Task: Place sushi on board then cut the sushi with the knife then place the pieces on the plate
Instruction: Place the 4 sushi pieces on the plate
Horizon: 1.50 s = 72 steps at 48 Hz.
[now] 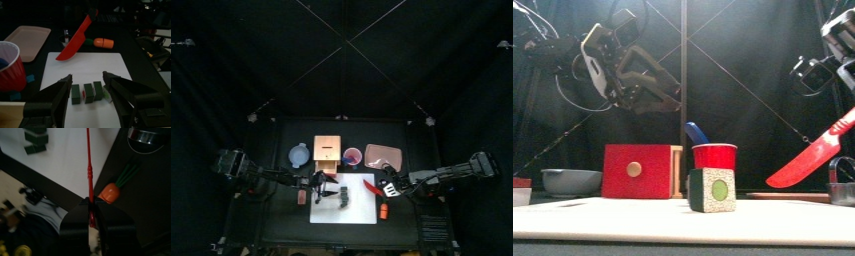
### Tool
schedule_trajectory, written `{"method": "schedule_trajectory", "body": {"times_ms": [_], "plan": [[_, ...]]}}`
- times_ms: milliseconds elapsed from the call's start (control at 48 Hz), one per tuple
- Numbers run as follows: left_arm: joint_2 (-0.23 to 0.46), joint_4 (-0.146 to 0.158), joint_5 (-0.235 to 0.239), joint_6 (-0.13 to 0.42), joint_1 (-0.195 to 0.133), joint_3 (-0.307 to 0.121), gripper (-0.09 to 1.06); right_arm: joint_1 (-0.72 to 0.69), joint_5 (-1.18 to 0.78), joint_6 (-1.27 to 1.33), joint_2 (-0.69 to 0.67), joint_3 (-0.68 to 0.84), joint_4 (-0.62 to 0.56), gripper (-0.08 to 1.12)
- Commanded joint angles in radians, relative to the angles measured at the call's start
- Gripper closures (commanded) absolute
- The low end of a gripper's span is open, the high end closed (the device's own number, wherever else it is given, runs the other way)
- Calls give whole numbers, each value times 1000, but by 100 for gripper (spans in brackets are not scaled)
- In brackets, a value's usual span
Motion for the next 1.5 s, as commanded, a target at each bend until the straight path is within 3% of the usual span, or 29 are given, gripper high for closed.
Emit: {"method": "schedule_trajectory", "body": {"times_ms": [21, 125, 292, 458, 667, 979, 1125, 1250, 1354, 1500], "plan": [[2, 2, -8, 2, -2, -3, 10, 49, -48, 135, 41, -8, -63, 61], [-2, 11, -8, 3, 0, 9, 10, 86, -123, 218, 94, -11, -97, 57], [-14, 55, -8, 3, 5, 40, 10, 132, -295, 265, 218, -18, -97, 39], [-28, 61, -9, 3, 6, 64, 10, 143, -353, 250, 328, -54, -78, 24], [-55, 60, -9, 3, 6, 81, 10, 143, -324, 238, 374, -94, -167, 23], [-60, 57, -8, 2, 6, 72, 10, 199, -117, 152, 374, -140, -426, 23], [-66, 58, -9, 2, 9, 67, 10, 130, -109, -54, 376, -181, -551, 23], [-83, 57, -9, 0, 14, 67, 10, 5, -107, -359, 380, -236, -545, 23], [-100, 51, -8, -3, 14, 72, 10, -84, -89, -669, 391, -295, -459, 23], [-115, 8, -9, -2, 17, 74, 10, -202, 11, -1120, 430, -383, -227, 23]]}}
